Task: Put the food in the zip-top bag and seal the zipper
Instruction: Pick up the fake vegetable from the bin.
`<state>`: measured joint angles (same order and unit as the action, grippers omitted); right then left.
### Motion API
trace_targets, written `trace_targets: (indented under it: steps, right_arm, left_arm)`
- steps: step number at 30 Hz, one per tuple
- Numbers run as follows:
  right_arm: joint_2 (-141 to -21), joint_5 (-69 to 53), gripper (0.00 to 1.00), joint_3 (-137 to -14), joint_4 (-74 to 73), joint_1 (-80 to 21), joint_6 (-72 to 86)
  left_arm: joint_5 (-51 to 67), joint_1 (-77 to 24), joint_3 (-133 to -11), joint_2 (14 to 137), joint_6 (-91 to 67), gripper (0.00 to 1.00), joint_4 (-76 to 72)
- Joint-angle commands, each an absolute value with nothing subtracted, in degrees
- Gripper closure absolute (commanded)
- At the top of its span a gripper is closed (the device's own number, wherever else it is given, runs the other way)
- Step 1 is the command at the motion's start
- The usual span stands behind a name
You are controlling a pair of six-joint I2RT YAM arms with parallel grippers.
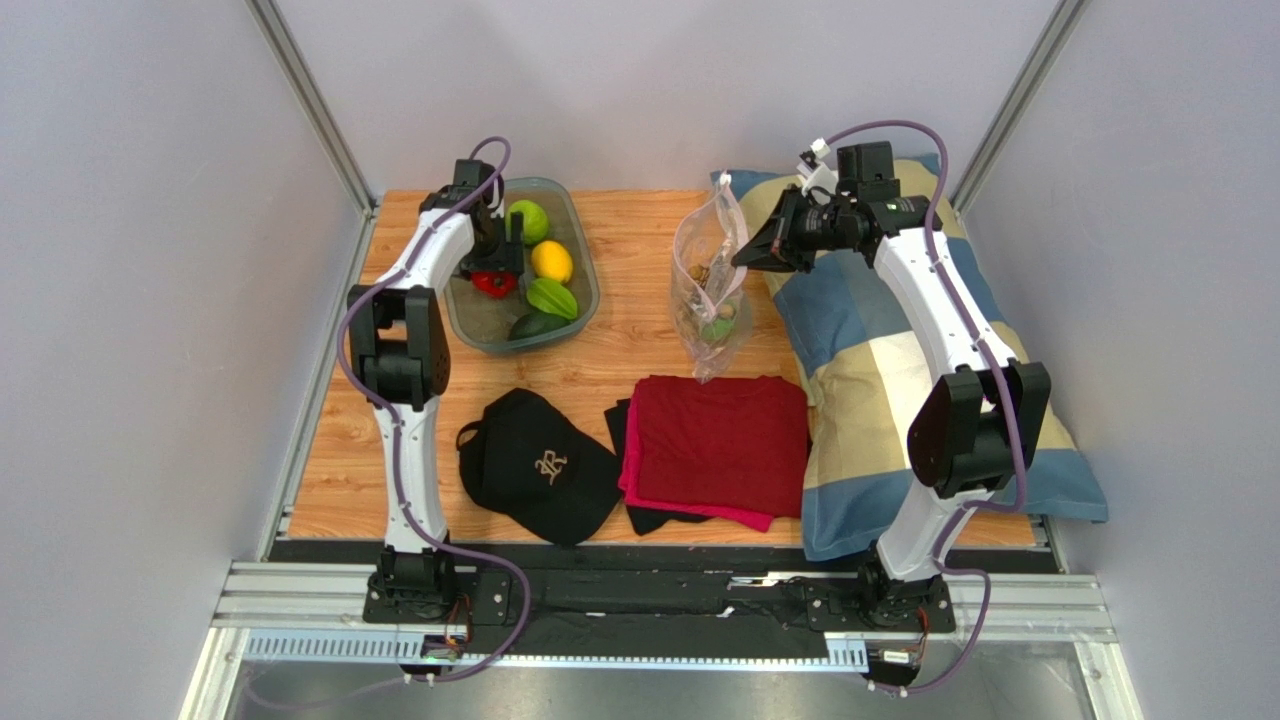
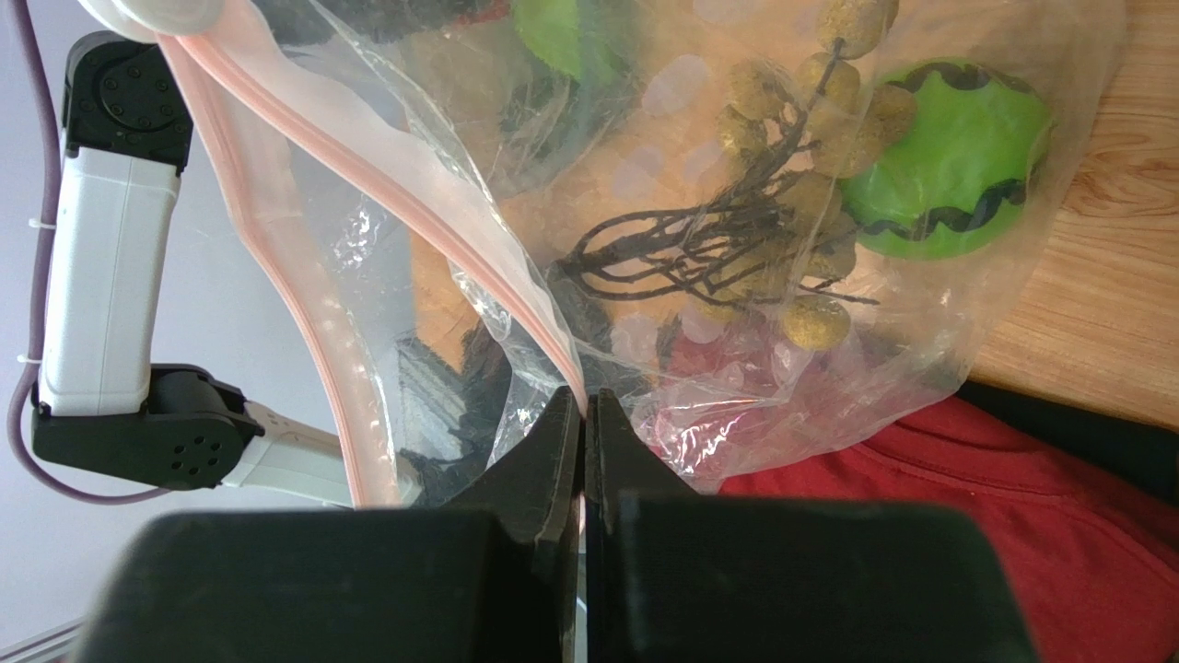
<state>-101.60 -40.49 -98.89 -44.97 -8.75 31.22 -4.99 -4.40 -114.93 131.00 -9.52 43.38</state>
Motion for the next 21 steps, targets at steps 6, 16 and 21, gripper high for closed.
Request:
trace_targets:
  steps: [6,16,21]
  right_arm:
    - [-101.8,-41.0,1.0,-100.5,-46.1,-8.7,27.8]
    - [-102.4,-42.6,1.0,-101.7,-46.0,-8.9,27.6]
    - [-103.0,-43.2,1.0,-102.5,-45.2,-9.1,28.7]
  left_arm:
    - [-0.1,-4.7,-112.2,122.4,-9.8,0.36,41.4]
    - [17.6,-10.5,-110.5,103.7,-10.9,0.37,35.9]
    - [29.2,-19.7,-111.0,98.7,-12.5,0.37,30.3]
